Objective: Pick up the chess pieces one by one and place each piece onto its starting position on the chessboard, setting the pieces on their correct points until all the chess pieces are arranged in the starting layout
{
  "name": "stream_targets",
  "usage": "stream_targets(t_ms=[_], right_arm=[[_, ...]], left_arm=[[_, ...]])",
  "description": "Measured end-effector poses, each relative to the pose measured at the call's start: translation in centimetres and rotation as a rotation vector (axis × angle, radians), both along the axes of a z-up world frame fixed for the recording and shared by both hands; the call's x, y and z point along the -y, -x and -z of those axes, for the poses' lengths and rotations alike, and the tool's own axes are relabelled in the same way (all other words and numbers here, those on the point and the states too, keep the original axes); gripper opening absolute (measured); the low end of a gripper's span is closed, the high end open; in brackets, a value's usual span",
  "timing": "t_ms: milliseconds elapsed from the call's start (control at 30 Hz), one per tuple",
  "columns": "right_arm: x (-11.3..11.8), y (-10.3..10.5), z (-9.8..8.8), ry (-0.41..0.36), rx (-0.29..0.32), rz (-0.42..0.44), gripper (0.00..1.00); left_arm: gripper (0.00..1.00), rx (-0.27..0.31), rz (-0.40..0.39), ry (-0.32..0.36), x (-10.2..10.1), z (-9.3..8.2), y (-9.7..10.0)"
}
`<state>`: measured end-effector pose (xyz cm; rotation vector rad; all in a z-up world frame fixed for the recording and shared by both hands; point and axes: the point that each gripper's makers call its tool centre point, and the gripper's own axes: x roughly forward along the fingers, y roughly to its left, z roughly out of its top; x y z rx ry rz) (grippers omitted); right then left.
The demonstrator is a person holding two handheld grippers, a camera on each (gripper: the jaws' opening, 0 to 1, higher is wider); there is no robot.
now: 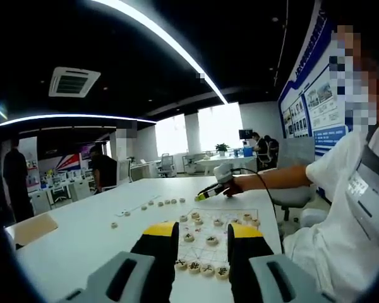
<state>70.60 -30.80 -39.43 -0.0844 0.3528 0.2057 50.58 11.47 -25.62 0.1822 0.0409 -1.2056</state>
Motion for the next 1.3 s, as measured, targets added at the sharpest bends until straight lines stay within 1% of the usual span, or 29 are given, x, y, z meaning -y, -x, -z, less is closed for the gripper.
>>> stream_targets(t_ms=[67, 133, 167, 233, 333, 433, 500, 600, 667, 733, 833, 900, 967, 1000, 1067, 1167, 1233, 1267, 1300], right_arm=[[0.5, -0.3, -0.1, -0.001, 0.008, 0.009, 0.32], [1.2, -1.0, -0.2, -0.004, 0.032, 0.021, 0.32], [1.2, -1.0, -0.1, 0.004, 0.035, 0.019, 0.32], [1.0, -0.9, 0.2, 0.007, 0.031, 0.010, 0.32], [1.4, -0.9, 0.3, 0.001, 0.029, 0.013, 0.32], [1.5, -0.8, 0.4, 0.004, 0.028, 0.015, 0.29], [1.1, -0.6, 0.4, 0.010, 0.028, -0.001, 0.23], [0.5, -0.5, 0.6, 0.059, 0.031, -0.021, 0.19], [-0.1, -0.4, 0.6, 0.067, 0.037, -0.024, 0.19], [0.5, -0.4, 0.4, 0.072, 0.052, -0.021, 0.19], [0.5, -0.3, -0.3, 0.053, 0.089, -0.010, 0.19], [0.3, -0.3, -0.7, 0.055, 0.111, -0.006, 0.19], [0.1, -0.4, -1.2, 0.061, 0.146, 0.003, 0.19], [0.0, -0.4, -1.4, 0.060, 0.155, 0.003, 0.19], [-1.0, -0.5, -2.1, 0.038, 0.197, -0.014, 0.19], [-2.2, -0.6, -2.6, 0.019, 0.219, -0.046, 0.19], [-3.9, -0.6, -2.5, 0.000, 0.209, -0.116, 0.19], [-4.3, -0.5, -2.4, -0.006, 0.202, -0.133, 0.19], [-5.2, -0.4, -2.2, -0.033, 0.182, -0.170, 0.19]], left_arm=[[0.32, 0.000, 0.001, 0.000, 0.0, 0.0, 0.0], [0.32, 0.000, 0.001, 0.000, 0.0, 0.0, 0.1], [0.32, -0.001, 0.000, 0.000, 0.0, 0.0, 0.1], [0.32, -0.002, -0.001, 0.000, 0.0, 0.0, 0.0], [0.32, -0.002, -0.002, 0.001, 0.0, 0.0, 0.0], [0.32, -0.003, -0.001, -0.001, 0.1, 0.1, 0.0], [0.32, -0.002, 0.002, -0.002, 0.2, 0.1, 0.1], [0.32, -0.001, 0.001, 0.001, 0.1, 0.1, 0.2], [0.32, -0.001, -0.003, 0.002, 0.1, 0.1, 0.1], [0.32, -0.001, -0.003, 0.001, 0.0, 0.1, 0.1], [0.32, -0.002, -0.003, 0.001, 0.1, 0.1, 0.2], [0.32, -0.002, -0.002, 0.001, 0.1, 0.1, 0.2], [0.32, -0.002, -0.002, -0.001, 0.1, 0.1, 0.1], [0.32, -0.002, -0.002, -0.002, 0.1, 0.2, 0.1], [0.32, -0.003, -0.002, -0.003, 0.2, 0.2, 0.1], [0.32, -0.003, -0.001, -0.003, 0.2, 0.2, 0.1], [0.32, -0.003, -0.001, -0.003, 0.2, 0.2, 0.1], [0.32, -0.003, 0.000, -0.004, 0.2, 0.2, 0.1], [0.32, -0.002, 0.000, -0.004, 0.1, 0.2, 0.1]])
